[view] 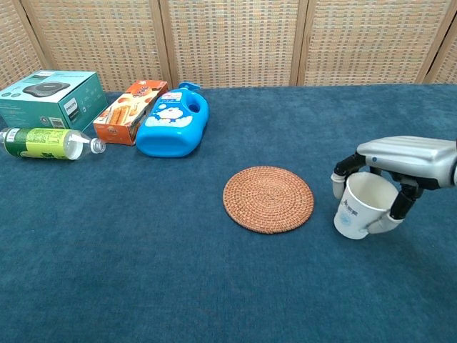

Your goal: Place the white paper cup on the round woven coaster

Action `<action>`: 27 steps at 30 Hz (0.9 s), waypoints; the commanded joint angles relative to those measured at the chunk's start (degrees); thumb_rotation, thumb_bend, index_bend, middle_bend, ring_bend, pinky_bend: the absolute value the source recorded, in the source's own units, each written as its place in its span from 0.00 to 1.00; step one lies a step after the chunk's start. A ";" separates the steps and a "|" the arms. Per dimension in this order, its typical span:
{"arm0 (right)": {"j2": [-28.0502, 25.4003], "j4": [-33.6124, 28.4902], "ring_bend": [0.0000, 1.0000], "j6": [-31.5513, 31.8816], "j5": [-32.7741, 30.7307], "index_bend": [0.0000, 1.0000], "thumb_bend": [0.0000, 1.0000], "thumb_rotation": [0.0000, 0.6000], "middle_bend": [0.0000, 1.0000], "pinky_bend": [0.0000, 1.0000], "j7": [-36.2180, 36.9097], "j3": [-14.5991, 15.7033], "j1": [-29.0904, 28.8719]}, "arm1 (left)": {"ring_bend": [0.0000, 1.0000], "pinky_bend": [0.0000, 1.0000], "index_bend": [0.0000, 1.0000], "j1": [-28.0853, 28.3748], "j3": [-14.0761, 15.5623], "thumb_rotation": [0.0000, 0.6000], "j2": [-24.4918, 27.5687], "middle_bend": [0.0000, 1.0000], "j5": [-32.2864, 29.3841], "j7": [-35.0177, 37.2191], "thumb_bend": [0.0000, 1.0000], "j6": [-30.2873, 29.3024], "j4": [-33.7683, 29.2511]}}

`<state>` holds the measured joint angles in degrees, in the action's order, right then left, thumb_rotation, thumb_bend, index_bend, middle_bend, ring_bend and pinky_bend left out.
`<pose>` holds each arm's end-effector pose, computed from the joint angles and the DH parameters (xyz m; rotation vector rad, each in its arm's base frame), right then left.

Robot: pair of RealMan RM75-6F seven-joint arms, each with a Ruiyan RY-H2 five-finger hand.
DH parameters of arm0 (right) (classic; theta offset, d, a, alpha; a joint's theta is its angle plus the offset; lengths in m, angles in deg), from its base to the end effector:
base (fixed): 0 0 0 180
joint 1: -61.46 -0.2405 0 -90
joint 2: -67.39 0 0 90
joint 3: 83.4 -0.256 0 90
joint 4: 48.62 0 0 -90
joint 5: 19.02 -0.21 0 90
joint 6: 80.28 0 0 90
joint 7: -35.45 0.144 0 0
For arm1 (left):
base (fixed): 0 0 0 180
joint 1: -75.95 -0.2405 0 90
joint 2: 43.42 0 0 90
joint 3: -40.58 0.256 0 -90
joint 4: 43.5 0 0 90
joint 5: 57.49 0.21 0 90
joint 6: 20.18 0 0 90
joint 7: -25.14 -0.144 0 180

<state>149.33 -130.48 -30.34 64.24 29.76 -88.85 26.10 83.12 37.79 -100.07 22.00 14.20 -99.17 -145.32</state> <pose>-0.2049 -0.3137 0.0010 2.0464 -0.9163 0.8463 -0.2998 0.1893 0.1757 -1.4398 -0.8878 -0.7052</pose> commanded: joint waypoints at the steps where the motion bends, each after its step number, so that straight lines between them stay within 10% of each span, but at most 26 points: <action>1: 1.06 0.79 0.42 1.74 0.00 0.47 0.17 1.00 0.49 0.64 -0.16 -0.58 0.11 | 0.00 0.00 0.00 0.10 0.02 1.00 -0.02 0.00 -0.05 -0.05 0.00 0.16 0.01; 12: -1.33 -4.01 0.43 0.97 -1.04 0.48 0.18 1.00 0.50 0.64 0.60 -5.31 -4.08 | 0.00 0.00 0.00 0.72 -0.14 1.00 0.11 0.00 -1.18 0.69 0.00 1.51 0.30; 27: 6.70 2.50 0.43 -13.79 -22.16 0.49 0.19 1.00 0.51 0.64 -13.00 -11.65 -20.36 | 0.00 0.00 0.00 2.93 -0.96 1.00 -0.42 0.00 -4.50 0.30 0.00 5.28 1.22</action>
<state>154.31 -129.72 -42.92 44.10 18.49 -100.14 7.24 85.93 36.91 -100.50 17.68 14.39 -94.07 -144.19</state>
